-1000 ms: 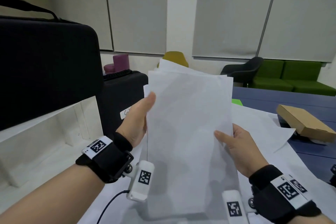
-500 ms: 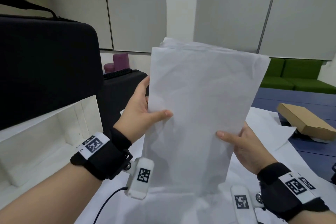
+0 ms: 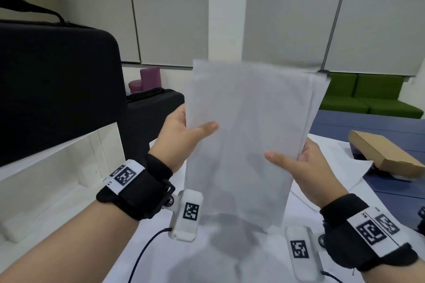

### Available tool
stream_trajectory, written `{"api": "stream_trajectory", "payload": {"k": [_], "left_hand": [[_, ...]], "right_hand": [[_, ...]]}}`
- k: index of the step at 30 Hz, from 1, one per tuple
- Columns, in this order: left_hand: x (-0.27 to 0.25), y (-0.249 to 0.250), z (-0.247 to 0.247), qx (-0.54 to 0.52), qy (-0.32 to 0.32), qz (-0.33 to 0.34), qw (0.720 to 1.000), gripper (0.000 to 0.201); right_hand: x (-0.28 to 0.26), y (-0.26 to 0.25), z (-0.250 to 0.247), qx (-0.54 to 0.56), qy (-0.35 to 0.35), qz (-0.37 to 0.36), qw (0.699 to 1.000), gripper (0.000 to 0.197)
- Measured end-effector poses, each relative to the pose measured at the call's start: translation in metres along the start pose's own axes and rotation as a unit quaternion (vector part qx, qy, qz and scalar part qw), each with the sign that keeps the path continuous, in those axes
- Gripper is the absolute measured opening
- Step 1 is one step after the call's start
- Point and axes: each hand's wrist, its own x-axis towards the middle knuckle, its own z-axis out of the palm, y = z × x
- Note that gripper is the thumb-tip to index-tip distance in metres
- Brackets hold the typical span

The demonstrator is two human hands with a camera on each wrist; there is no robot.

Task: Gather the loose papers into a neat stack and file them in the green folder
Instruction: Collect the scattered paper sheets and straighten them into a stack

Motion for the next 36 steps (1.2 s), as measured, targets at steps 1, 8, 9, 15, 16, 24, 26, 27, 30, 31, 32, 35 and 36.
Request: {"api": "stream_trajectory", "payload": {"k": [1, 8, 9, 15, 16, 24, 26, 27, 30, 31, 32, 35, 36], "left_hand": [[0.000, -0.002, -0.001, -0.001, -0.014, -0.021, 1.000, 0.042], [-0.001, -0.017, 0.003, 0.005, -0.027, -0.100, 0.995, 0.025], [0.000, -0.015, 0.005, 0.000, -0.019, -0.101, 0.995, 0.021], [0.006, -0.008, 0.002, -0.037, -0.027, -0.098, 0.994, 0.032], [0.005, -0.013, 0.001, -0.046, -0.028, -0.109, 0.993, 0.032], [-0.003, -0.045, 0.010, -0.044, 0.010, -0.134, 0.990, 0.032], [0.000, -0.039, 0.011, -0.021, 0.022, -0.107, 0.994, 0.033], [0.002, -0.034, 0.012, -0.007, 0.033, -0.086, 0.996, 0.032], [0.009, -0.019, 0.019, 0.031, 0.072, 0.011, 0.997, 0.031], [0.011, -0.013, 0.022, 0.043, 0.085, 0.049, 0.994, 0.033], [0.013, -0.007, 0.024, 0.055, 0.096, 0.085, 0.990, 0.037], [0.016, 0.006, 0.026, 0.131, 0.103, 0.184, 0.969, 0.055], [0.016, 0.010, 0.027, 0.167, 0.101, 0.210, 0.958, 0.058]], "right_hand": [[0.001, 0.001, -0.001, 0.002, 0.000, 0.007, 1.000, 0.041], [0.008, 0.013, 0.000, -0.005, 0.043, 0.048, 0.998, 0.023], [0.011, 0.012, 0.000, -0.012, 0.051, 0.046, 0.998, 0.022], [0.013, 0.001, -0.012, 0.024, 0.026, 0.021, 0.999, 0.032], [0.012, 0.005, -0.013, 0.026, 0.021, 0.028, 0.999, 0.033], [0.012, 0.026, 0.000, 0.008, 0.022, 0.082, 0.996, 0.029], [0.013, 0.018, -0.001, 0.009, 0.036, 0.065, 0.997, 0.030], [0.014, 0.013, -0.002, 0.006, 0.057, 0.048, 0.997, 0.030], [0.017, -0.004, -0.001, -0.032, 0.149, -0.043, 0.987, 0.034], [0.018, -0.011, -0.001, -0.047, 0.176, -0.082, 0.980, 0.038], [0.018, -0.017, 0.000, -0.057, 0.191, -0.120, 0.973, 0.042], [0.016, -0.031, 0.001, -0.100, 0.188, -0.197, 0.957, 0.057], [0.016, -0.033, 0.001, -0.121, 0.181, -0.212, 0.953, 0.059]]}}
